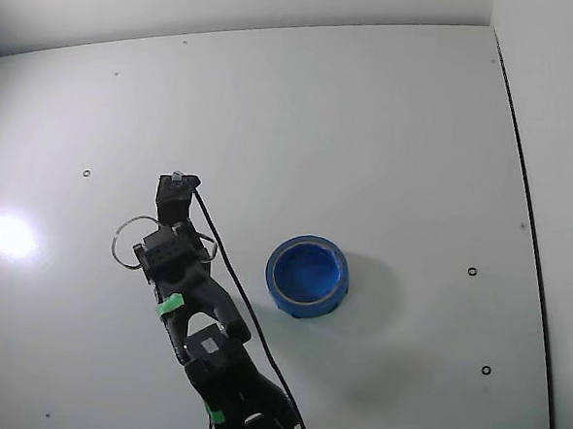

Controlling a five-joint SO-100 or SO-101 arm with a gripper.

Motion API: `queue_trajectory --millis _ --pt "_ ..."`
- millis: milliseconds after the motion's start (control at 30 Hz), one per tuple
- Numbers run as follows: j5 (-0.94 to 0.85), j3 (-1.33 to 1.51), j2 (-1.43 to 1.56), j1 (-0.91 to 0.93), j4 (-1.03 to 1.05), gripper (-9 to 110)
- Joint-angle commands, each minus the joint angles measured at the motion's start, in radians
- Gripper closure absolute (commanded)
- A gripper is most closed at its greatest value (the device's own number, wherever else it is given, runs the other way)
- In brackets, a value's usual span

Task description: Grasp a block and put it in the bin.

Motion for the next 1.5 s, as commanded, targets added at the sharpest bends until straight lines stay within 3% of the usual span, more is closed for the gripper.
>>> queue_trajectory --millis 0,167,400,700,1000,1200,1467 --pt "0.020 -0.008 0.052 0.015 -0.012 102" --pt "0.232 -0.011 0.190 0.026 -0.015 102" --pt "0.482 0.069 0.541 0.204 -0.014 102" --pt "0.499 0.370 0.859 0.426 -0.043 102" --pt "0.489 0.841 1.083 0.635 -0.514 101" --pt "0.489 1.209 1.256 0.657 -0.765 101" --pt "0.488 1.433 1.427 0.600 -0.861 101"
